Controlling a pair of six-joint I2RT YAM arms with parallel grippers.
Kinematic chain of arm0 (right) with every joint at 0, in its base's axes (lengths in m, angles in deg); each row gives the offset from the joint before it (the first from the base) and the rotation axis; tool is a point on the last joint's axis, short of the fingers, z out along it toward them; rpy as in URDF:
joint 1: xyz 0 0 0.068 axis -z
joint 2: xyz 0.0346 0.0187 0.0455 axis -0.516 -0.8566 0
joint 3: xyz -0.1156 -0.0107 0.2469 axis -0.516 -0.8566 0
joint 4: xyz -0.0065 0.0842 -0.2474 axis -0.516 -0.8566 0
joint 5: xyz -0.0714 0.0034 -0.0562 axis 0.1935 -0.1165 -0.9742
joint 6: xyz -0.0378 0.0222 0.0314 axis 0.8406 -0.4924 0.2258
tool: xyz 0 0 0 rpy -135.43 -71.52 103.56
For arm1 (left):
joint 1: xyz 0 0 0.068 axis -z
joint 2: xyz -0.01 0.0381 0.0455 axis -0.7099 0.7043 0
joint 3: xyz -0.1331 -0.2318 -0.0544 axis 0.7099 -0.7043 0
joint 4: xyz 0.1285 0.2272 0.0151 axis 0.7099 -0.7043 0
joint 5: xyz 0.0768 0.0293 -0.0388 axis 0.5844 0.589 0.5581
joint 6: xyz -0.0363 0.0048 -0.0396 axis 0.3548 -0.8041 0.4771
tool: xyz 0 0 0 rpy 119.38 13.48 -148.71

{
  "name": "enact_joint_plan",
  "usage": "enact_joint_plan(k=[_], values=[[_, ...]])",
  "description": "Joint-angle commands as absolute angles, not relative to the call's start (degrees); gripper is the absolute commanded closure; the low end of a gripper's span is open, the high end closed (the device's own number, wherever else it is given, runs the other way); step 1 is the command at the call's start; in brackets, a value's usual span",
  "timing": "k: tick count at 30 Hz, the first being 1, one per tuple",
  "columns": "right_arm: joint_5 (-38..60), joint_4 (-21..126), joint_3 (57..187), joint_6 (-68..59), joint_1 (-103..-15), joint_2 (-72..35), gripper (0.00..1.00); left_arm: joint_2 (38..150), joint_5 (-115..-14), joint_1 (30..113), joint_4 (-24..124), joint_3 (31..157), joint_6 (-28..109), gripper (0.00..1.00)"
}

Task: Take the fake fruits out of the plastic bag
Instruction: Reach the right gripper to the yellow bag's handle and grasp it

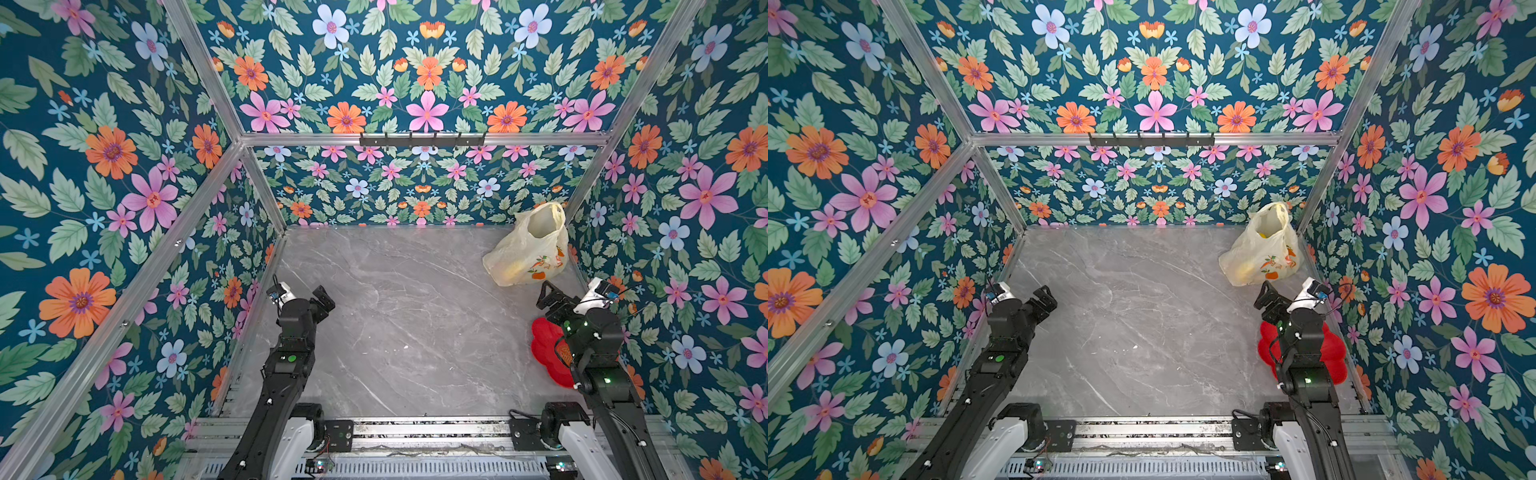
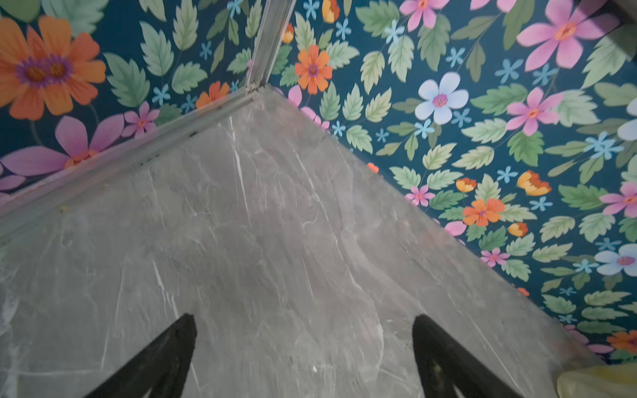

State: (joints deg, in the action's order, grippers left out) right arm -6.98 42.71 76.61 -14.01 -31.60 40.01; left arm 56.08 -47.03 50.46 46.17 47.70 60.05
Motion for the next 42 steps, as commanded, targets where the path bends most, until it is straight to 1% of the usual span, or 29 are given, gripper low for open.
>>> enact_joint_plan(k=[1,3,5,9,13,15,17,20,24,31,34,38,40,42], values=[[-7.2,43.5,77.2,-15.9,-31.6,39.2,0.01,58.0,-60.5,50.6,52.1,45.3,60.3,0.00],[-5.0,45.8,79.0,-15.6,-31.6,35.9,0.01,59.9,-63.3,51.8,55.5,44.8,60.2,0.00],[-3.9,47.1,81.1,-15.5,-31.6,31.6,0.01,60.8,-62.7,53.9,56.9,44.8,58.3,0.00],[-3.0,51.8,84.2,-14.7,-31.7,23.5,0.01,60.0,-59.3,59.6,58.6,43.9,52.8,0.00],[-5.1,58.1,85.6,-14.2,-31.9,17.2,0.02,61.2,-51.6,66.2,60.3,41.4,47.7,0.00],[-6.2,59.4,87.0,-13.8,-31.9,14.1,0.07,62.9,-49.2,68.2,61.4,40.1,46.8,0.00],[-7.0,60.6,88.4,-13.3,-31.9,11.8,0.09,63.9,-48.6,69.2,64.1,38.8,46.7,0.00],[-8.3,62.1,90.1,-12.5,-31.9,8.2,0.14,65.3,-50.3,69.8,66.5,39.1,46.5,0.00],[-9.7,63.0,92.2,-12.1,-31.9,3.9,0.22,66.3,-47.0,70.2,64.9,40.1,45.7,0.00],[-11.5,62.5,96.5,-11.7,-31.9,-2.8,0.33,64.3,-46.9,70.3,64.7,39.6,45.8,0.00],[-12.3,61.8,98.3,-11.3,-31.9,-5.9,0.42,64.1,-46.7,70.2,64.6,39.5,45.8,0.00],[-11.9,60.6,100.2,-11.1,-31.9,-8.5,0.62,64.2,-46.6,70.2,64.8,39.4,45.8,0.00],[-10.0,60.9,100.8,-8.8,-32.9,-9.1,0.70,64.5,-46.7,70.2,64.8,39.5,45.8,0.00],[-11.2,58.9,102.8,-6.3,-34.6,-10.3,0.82,64.7,-46.8,70.2,64.9,39.6,45.9,0.00]])
